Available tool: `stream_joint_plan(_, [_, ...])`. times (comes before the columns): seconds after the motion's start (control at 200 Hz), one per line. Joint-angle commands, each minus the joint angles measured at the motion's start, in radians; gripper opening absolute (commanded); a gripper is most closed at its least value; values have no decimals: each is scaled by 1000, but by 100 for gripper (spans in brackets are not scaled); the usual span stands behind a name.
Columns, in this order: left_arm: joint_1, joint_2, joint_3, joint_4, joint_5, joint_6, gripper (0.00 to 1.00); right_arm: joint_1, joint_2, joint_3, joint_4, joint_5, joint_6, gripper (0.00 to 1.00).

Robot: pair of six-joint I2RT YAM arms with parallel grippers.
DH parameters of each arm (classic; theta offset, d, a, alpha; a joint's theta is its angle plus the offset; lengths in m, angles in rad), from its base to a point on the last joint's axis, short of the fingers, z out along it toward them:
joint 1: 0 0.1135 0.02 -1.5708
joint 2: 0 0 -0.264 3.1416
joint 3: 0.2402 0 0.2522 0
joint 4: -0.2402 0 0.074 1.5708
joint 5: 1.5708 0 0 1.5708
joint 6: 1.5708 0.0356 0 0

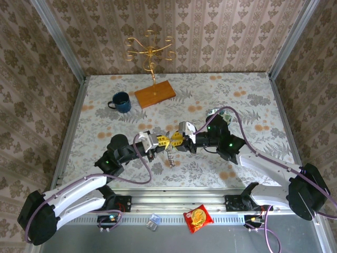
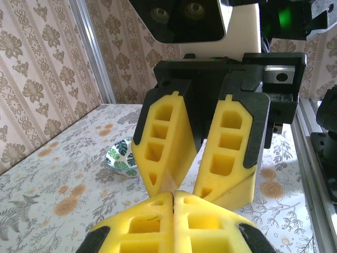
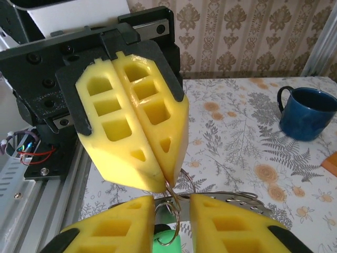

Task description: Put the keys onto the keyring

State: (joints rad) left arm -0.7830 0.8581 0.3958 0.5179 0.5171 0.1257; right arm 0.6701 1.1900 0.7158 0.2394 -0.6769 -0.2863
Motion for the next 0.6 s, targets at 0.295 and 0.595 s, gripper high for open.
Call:
stream_joint_plan(0.295, [16,0,-8,99,42,-50,0,-4,56,40,57,-41,-4,9])
stream_joint_plan(0.595, [41,-37,-7,24,-3,-45,27,-15,44,63,-26,-61,-58,0])
